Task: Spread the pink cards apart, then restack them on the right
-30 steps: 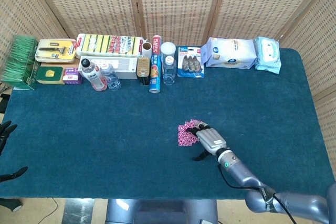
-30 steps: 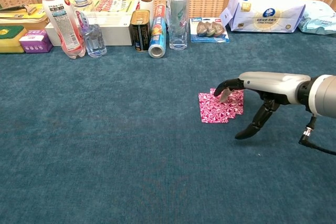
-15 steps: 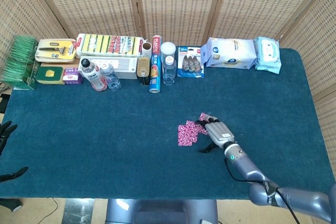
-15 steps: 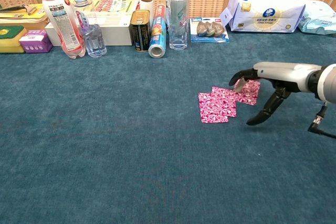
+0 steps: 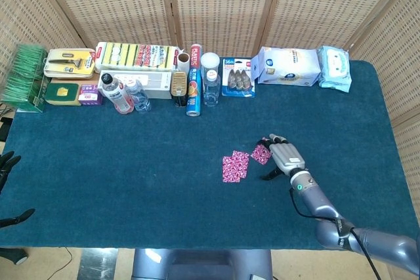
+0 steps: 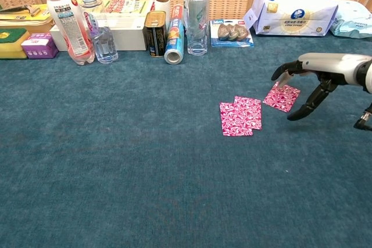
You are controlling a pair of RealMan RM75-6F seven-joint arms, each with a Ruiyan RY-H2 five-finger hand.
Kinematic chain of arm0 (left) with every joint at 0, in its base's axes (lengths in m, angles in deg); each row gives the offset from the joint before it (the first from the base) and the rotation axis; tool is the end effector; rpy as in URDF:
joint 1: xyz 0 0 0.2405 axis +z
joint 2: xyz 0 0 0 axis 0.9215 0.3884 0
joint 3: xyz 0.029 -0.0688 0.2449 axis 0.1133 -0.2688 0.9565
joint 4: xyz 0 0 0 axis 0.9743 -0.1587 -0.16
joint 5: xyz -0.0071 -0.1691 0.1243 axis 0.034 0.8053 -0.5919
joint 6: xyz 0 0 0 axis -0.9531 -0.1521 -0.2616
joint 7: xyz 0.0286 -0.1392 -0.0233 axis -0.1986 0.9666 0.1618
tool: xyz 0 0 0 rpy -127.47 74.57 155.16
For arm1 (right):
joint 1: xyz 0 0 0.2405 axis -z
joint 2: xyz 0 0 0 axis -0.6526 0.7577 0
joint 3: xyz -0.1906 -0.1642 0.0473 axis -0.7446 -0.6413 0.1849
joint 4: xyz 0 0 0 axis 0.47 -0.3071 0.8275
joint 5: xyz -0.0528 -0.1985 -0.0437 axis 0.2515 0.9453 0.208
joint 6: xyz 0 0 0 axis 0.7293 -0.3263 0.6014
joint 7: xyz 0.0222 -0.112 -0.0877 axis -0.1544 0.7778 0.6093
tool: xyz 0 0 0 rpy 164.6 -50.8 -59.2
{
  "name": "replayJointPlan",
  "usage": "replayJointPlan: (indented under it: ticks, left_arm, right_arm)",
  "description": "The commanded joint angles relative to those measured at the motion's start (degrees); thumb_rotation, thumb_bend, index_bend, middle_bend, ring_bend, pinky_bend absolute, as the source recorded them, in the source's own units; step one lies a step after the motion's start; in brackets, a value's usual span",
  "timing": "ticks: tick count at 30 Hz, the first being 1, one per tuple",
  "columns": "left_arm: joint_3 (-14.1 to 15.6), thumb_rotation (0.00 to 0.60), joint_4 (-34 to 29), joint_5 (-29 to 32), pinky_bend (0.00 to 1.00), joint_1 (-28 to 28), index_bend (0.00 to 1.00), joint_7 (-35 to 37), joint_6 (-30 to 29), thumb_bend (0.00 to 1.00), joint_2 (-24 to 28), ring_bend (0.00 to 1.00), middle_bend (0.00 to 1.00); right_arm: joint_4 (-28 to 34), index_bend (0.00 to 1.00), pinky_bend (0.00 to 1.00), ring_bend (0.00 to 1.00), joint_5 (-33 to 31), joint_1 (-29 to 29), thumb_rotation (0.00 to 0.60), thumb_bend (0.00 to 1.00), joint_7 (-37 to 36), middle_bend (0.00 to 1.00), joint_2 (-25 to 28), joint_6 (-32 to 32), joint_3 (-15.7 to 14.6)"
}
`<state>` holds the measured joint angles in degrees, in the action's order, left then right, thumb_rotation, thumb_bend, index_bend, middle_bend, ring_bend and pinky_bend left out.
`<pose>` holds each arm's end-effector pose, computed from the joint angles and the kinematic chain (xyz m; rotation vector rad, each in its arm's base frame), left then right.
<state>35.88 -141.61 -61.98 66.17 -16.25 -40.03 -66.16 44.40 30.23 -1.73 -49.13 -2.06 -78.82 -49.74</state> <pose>-0.2921 0.1391 0.2093 -1.4104 -1.0480 -0.9596 -0.2054 -0.3466 0.0014 1.7777 -1.3038 0.7153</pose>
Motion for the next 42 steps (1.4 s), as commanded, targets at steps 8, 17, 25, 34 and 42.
replayJointPlan:
  ticks: [8, 17, 25, 34, 42]
  left_arm:
    - [0.1, 0.6, 0.2, -0.4, 0.01, 0.0, 0.0, 0.4, -0.1, 0.07, 0.0, 0.0, 0.0]
    - [0.3, 0.6, 0.7, -0.8, 0.01, 0.2, 0.0, 1.3, -0.5, 0.07, 0.2, 0.0, 0.0]
    - [0.1, 0.6, 0.9, -0.5, 0.01, 0.2, 0.0, 1.7, -0.6, 0.07, 0.2, 0.0, 0.0]
    - [0.3, 0.6, 0.6, -0.9, 0.01, 0.1, 0.0, 1.6, -0.4, 0.07, 0.3, 0.0, 0.0]
    - [0.3, 0.6, 0.5, -0.8, 0.01, 0.1, 0.0, 1.5, -0.4, 0.07, 0.3, 0.0, 0.0]
  right_arm:
    - [8.3, 0.16, 0.0, 0.02, 4.9, 0.9, 0.507, 0.0, -10.8, 0.22, 3.7, 4.2, 2.9]
    - [6.9, 0.19, 0.0, 0.02, 7.1, -1.1, 0.507, 0.0, -12.2, 0.23, -0.1, 7.3, 1.5]
    - [6.2, 0.2, 0.0, 0.02, 7.9, -1.4, 0.504, 0.0, -11.2, 0.23, -1.1, 6.0, 0.2]
    - [5.4, 0.23, 0.0, 0.01, 11.1, -0.4, 0.502, 0.0, -11.2, 0.25, -0.4, 5.1, -1.9]
    - [4.4, 0.26, 0.0, 0.02, 13.4, 0.3, 0.507, 0.0, -9.0, 0.28, 0.2, 3.4, -3.7]
